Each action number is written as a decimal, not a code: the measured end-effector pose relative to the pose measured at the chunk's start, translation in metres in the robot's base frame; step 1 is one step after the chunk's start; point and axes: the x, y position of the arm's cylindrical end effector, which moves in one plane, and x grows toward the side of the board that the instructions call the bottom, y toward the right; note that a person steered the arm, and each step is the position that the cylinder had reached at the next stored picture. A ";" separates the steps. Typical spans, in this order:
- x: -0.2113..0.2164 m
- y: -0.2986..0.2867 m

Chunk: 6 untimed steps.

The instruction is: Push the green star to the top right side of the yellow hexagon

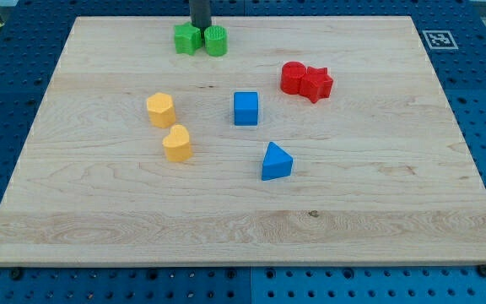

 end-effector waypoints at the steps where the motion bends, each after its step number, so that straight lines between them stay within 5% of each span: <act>1: 0.021 0.000; 4: -0.004 -0.010; 6: 0.024 -0.055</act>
